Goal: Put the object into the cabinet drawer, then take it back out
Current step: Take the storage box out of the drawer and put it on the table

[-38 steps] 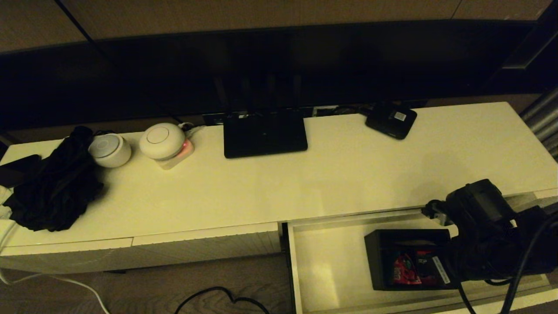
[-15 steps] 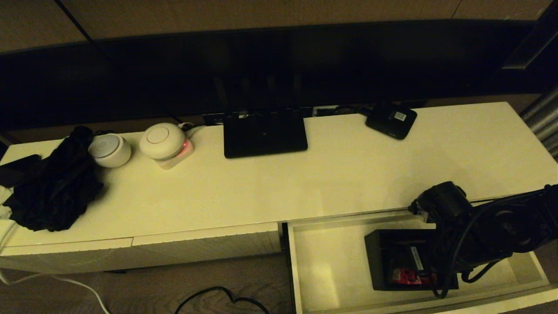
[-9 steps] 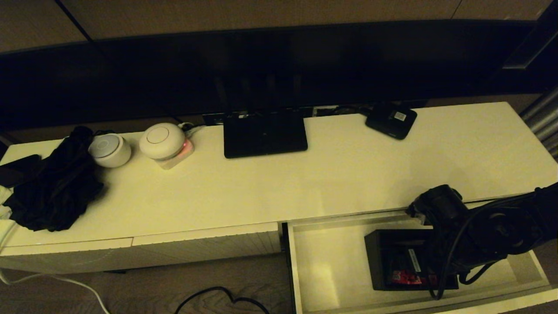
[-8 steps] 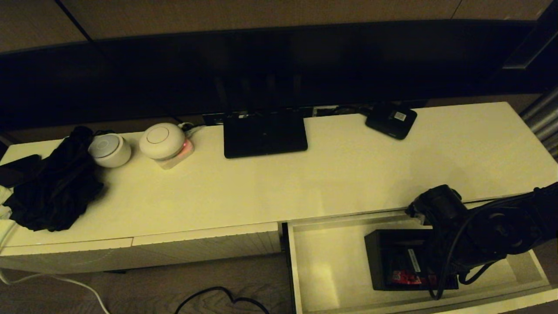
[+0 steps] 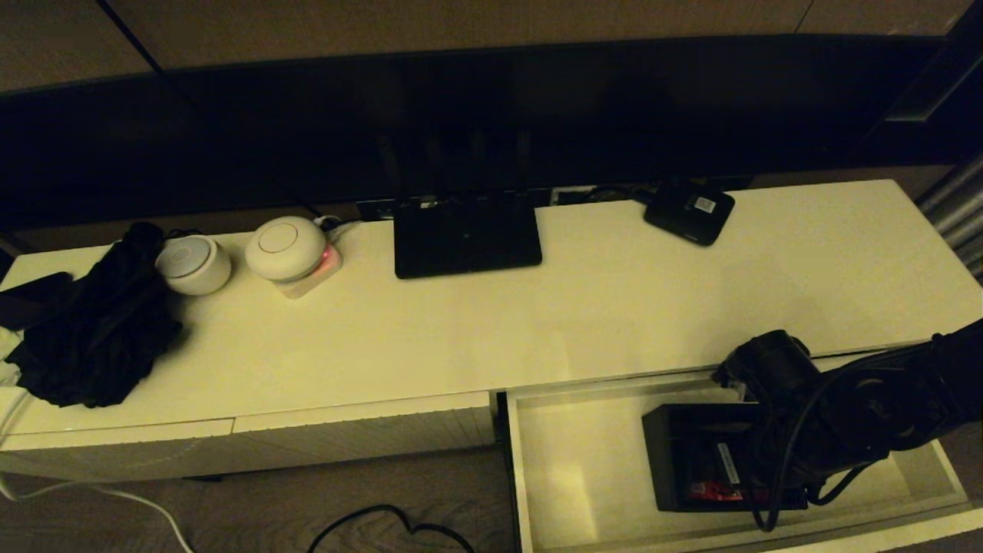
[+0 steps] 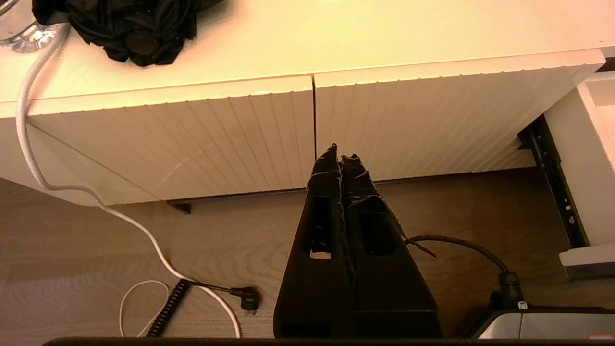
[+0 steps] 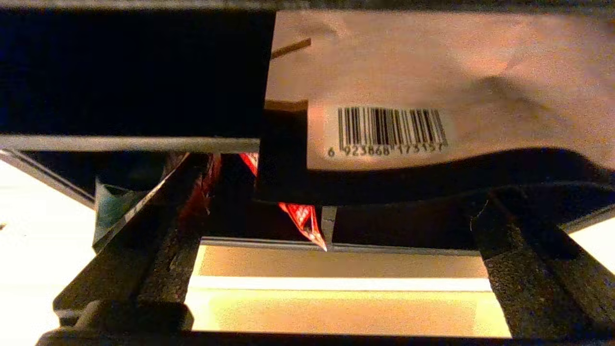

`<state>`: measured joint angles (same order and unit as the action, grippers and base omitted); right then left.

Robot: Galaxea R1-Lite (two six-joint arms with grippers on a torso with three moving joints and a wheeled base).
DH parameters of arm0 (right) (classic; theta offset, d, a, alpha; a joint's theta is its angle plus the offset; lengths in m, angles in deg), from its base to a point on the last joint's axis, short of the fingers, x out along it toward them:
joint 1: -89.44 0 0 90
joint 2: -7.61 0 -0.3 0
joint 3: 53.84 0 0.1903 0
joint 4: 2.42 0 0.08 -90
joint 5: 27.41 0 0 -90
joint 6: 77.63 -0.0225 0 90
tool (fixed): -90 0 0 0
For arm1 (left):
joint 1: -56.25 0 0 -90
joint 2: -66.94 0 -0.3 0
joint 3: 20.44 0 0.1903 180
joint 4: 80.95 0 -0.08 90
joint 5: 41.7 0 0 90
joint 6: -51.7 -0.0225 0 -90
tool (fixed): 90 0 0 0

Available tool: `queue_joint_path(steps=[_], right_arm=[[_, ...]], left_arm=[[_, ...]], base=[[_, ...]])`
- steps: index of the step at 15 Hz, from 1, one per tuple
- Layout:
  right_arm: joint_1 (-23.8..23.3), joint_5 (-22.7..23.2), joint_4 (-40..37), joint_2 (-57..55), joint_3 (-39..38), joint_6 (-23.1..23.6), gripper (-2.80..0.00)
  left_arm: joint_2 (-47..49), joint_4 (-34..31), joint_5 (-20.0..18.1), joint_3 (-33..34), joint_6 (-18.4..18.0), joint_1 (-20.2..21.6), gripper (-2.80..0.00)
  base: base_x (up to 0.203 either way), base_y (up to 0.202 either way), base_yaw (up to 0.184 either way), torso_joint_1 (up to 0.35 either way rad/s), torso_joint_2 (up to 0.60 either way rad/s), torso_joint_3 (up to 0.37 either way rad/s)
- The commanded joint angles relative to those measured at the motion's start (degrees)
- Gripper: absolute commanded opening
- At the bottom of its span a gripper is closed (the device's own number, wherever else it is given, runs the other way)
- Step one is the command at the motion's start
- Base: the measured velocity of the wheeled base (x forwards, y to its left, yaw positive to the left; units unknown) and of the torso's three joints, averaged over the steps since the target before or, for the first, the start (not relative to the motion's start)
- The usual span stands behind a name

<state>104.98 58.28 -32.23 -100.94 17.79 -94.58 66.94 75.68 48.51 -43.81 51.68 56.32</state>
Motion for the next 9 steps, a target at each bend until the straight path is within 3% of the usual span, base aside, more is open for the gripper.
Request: queue_joint_path(steps=[1, 2, 9], right_arm=[[0.01, 0.09, 0.2, -0.35, -0.01, -0.11, 0.0], [0.01, 0.18, 0.2, -0.35, 0.08, -0.02, -2.8], [0.1, 0.18, 0.46, 0.18, 0.15, 1.15, -2.8]], left_arm=[[0.0, 0.0, 0.05, 0.18, 0.02, 0.01, -2.8], [0.0, 0.0, 0.05, 0.18, 0.02, 0.01, -2.8], [0.0, 0.0, 0.05, 0.18, 0.02, 0.01, -2.8]], base=[[0.0, 0.0, 0.0, 0.0, 0.0, 0.0], [0.0, 0.0, 0.0, 0.0, 0.0, 0.0], [0.0, 0.0, 0.0, 0.0, 0.0, 0.0]])
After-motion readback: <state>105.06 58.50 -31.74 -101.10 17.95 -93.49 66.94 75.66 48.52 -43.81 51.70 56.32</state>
